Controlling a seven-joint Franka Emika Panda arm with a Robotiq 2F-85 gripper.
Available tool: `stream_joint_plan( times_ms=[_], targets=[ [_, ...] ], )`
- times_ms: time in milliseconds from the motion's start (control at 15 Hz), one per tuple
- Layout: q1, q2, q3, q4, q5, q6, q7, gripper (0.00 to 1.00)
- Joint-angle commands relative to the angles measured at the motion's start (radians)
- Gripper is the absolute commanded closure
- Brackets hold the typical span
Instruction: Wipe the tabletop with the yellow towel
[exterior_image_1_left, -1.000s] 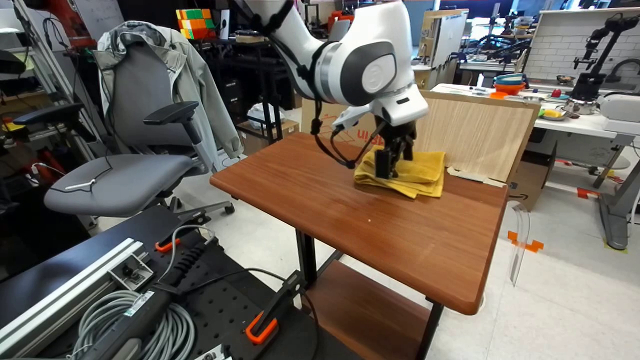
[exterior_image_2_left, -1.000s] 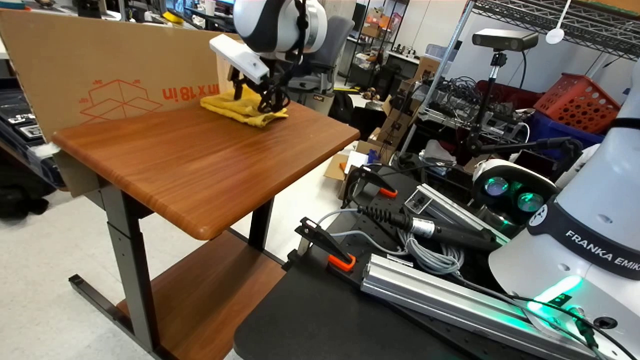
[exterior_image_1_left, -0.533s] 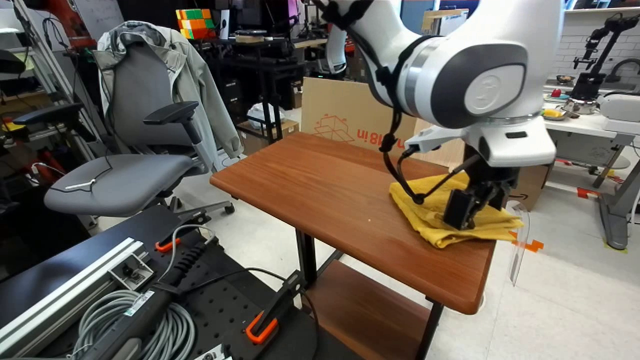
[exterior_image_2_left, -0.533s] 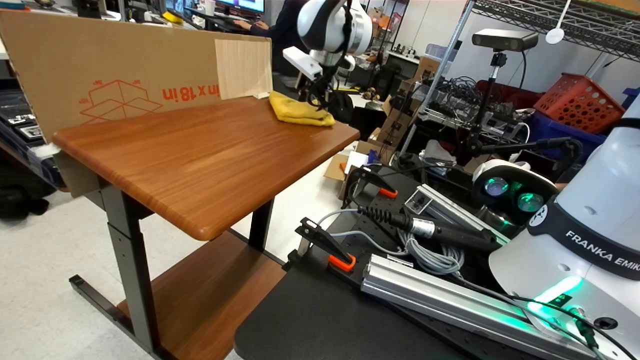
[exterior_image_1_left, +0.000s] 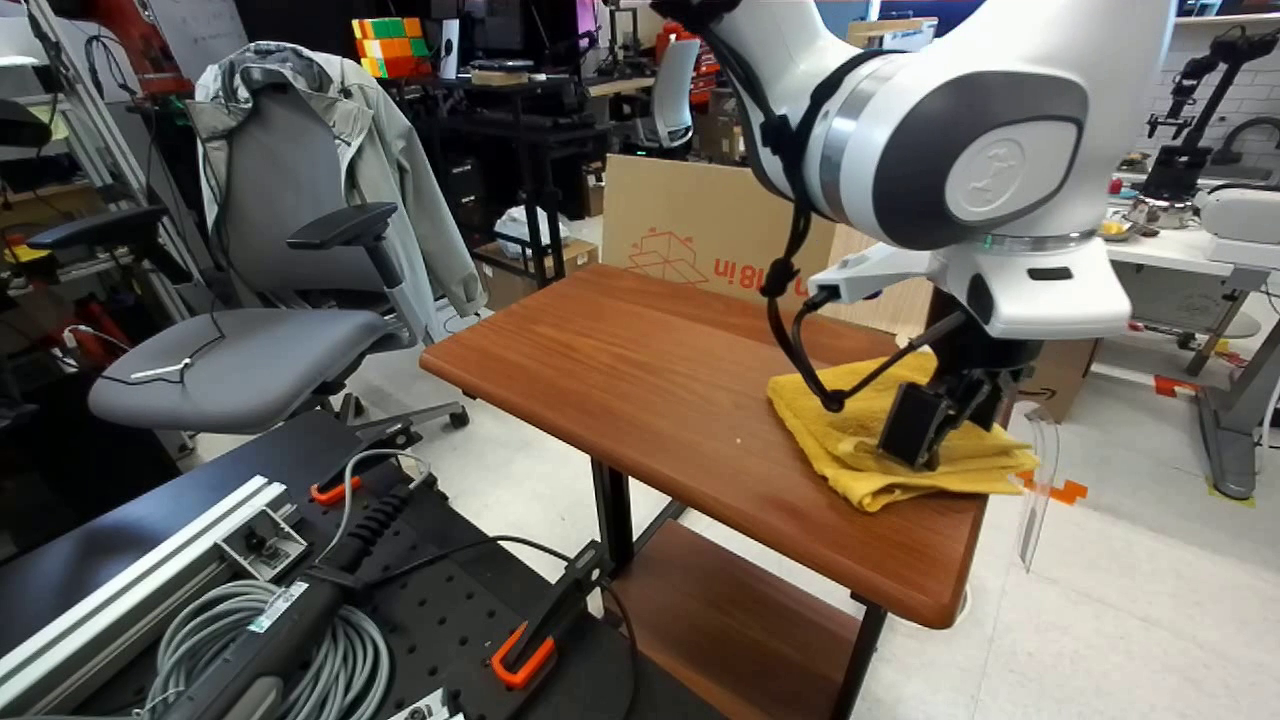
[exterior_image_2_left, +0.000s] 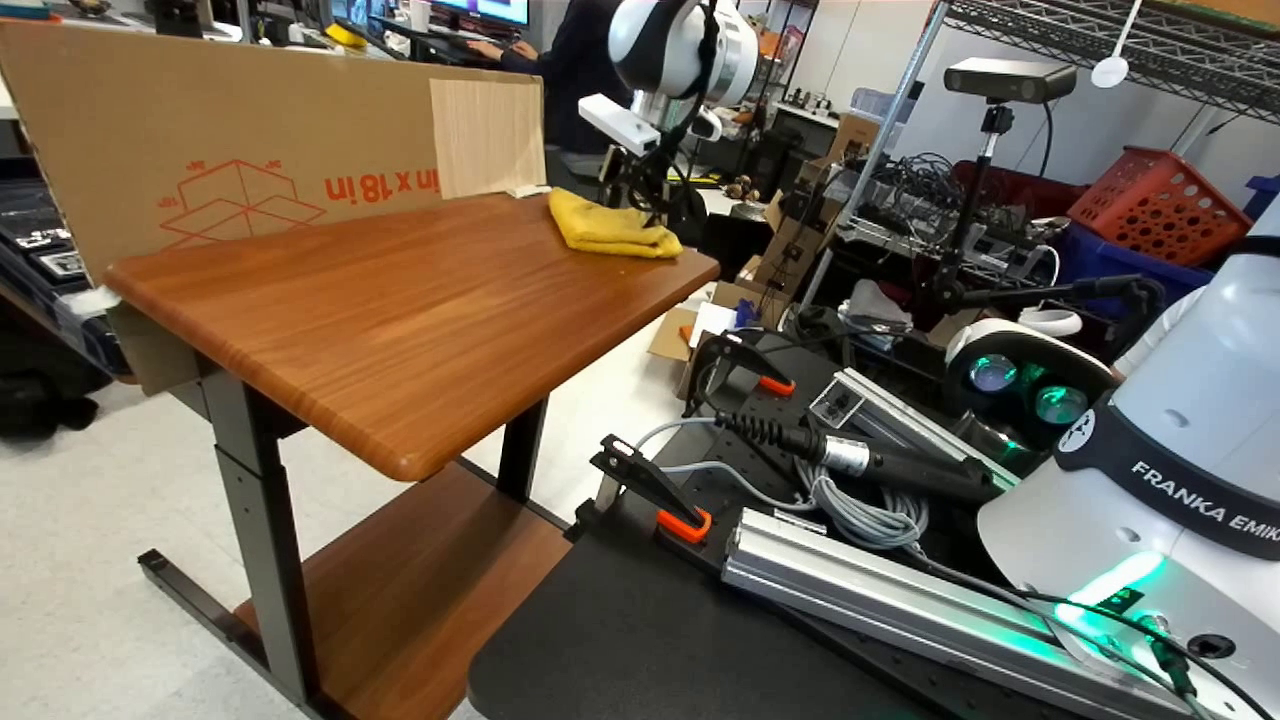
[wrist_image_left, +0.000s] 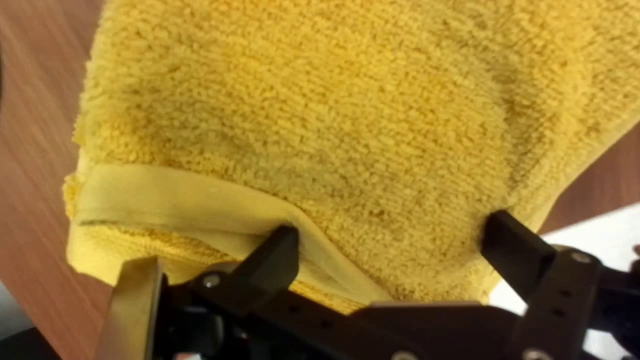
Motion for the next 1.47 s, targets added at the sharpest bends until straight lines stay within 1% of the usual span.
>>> stream_joint_plan(
  times_ms=[0, 133, 333, 467, 733, 933, 1133, 1200, 1400],
  targets=[
    [0.048, -0.107, 0.084, -0.151, 0.034, 0.015, -0.097, 0.00],
    [0.085, -0.140, 0.126, -0.214, 0.030, 0.008, -0.141, 0.00],
    [0.147, -0.135, 0.171, -0.256, 0.027, -0.035, -0.175, 0.00],
    [0.208, -0.119, 0.181, -0.268, 0.010, -0.048, -0.164, 0.00],
    [0.334, -0.113, 0.185, -0.281, -0.011, -0.004, -0.115, 0.00],
    [0.423, -0.090, 0.176, -0.248, -0.023, 0.042, -0.053, 0.00],
    [0.485, -0.041, 0.142, -0.174, -0.046, 0.097, 0.037, 0.00],
    [0.503, -0.013, 0.121, -0.132, -0.057, 0.118, 0.077, 0.00],
    [0.499, 0.049, 0.063, -0.025, -0.079, 0.122, 0.159, 0.00]
  ],
)
